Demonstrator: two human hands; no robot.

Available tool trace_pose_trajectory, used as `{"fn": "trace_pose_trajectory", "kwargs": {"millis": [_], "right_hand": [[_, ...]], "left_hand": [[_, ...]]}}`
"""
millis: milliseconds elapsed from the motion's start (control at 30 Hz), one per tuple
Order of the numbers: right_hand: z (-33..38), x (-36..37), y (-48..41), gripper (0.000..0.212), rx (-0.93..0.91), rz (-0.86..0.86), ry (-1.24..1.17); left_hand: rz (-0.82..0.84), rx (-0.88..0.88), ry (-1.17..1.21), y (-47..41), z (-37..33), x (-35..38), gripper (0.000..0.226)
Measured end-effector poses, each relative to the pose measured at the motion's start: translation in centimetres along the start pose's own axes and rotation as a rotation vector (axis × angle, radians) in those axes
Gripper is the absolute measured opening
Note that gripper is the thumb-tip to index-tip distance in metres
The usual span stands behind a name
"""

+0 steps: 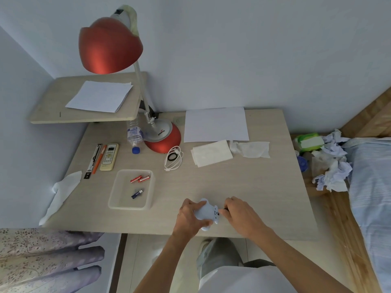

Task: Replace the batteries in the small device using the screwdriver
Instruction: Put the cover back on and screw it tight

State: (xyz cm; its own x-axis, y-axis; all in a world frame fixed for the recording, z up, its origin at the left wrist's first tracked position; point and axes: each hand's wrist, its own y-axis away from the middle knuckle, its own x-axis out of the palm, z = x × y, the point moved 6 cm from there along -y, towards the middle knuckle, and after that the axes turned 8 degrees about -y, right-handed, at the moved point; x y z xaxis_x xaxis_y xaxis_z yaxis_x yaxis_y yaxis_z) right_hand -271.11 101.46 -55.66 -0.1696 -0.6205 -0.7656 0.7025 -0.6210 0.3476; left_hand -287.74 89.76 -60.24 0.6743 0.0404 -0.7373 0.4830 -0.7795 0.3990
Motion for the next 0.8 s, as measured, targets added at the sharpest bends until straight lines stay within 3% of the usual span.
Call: {"fn": "trace_pose_trajectory", "kwargs": {"millis": [233,600,800], "right_hand": [[0.1,0.5,-0.5,0.020,-0.057,-0.062,0.034],[-1.0,0.7,-0.3,0.010,-0.092,-0.107,-0.165],[-1.4,0.6,-0.3,0.034,-0.006,-0.066,-0.026]], "left_hand": [[0.006,0.000,0.002,-0.3,0.1,0.1,0.088],[-0.002,-0.010,0.046,-0.2,0.4,0.0,0.087],[-0.028,-0.010,0.058,0.2,0.3,0.2,0.086]]}}
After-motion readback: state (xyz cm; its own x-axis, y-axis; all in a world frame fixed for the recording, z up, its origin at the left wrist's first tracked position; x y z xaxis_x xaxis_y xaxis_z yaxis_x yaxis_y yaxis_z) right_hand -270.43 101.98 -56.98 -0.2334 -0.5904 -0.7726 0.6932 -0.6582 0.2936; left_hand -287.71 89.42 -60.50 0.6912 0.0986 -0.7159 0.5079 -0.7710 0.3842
